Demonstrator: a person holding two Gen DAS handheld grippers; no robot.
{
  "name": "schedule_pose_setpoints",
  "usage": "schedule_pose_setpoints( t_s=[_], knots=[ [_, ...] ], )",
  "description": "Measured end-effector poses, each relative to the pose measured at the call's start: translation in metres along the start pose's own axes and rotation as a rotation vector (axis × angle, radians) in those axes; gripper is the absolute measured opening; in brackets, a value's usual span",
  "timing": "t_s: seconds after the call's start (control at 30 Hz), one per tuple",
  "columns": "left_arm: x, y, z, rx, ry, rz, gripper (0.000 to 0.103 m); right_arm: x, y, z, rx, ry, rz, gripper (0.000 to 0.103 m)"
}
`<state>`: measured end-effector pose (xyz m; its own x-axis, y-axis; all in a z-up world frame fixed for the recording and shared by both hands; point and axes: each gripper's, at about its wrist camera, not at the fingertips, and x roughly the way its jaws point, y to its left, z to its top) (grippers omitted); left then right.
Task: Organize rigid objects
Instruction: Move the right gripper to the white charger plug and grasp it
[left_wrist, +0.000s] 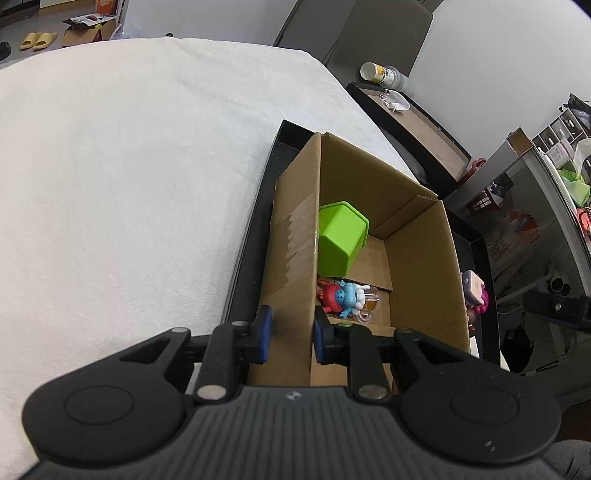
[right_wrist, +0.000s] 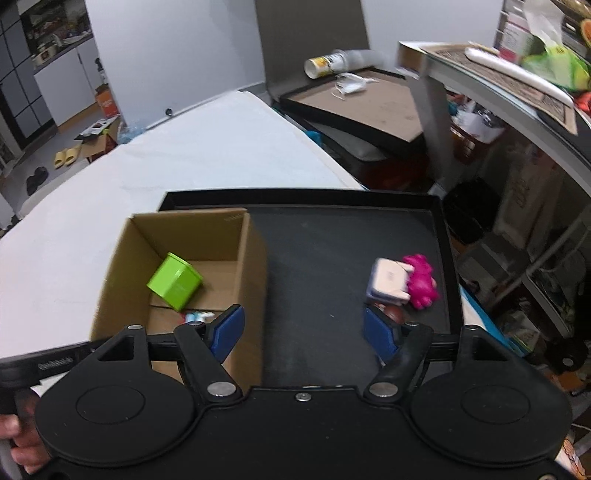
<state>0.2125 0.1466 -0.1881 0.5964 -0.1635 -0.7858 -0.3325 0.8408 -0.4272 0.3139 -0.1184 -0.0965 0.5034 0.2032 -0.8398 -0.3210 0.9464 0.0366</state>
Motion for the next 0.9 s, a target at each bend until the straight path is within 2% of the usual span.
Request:
schedule_pose_setpoints(
  t_s=[0.47, 0.9],
  knots=[
    [0.001, 0.0, 0.0, 0.005, 0.004, 0.001, 0.021, 0.028, -0.049, -0.021, 0.038, 0.087, -0.034, 0.071],
    [0.004, -0.004, -0.001, 0.012, 0.009, 0.022, 0.021, 0.08, -0.083, -0.042, 0.123, 0.158, -0.076, 0.068]
  ],
)
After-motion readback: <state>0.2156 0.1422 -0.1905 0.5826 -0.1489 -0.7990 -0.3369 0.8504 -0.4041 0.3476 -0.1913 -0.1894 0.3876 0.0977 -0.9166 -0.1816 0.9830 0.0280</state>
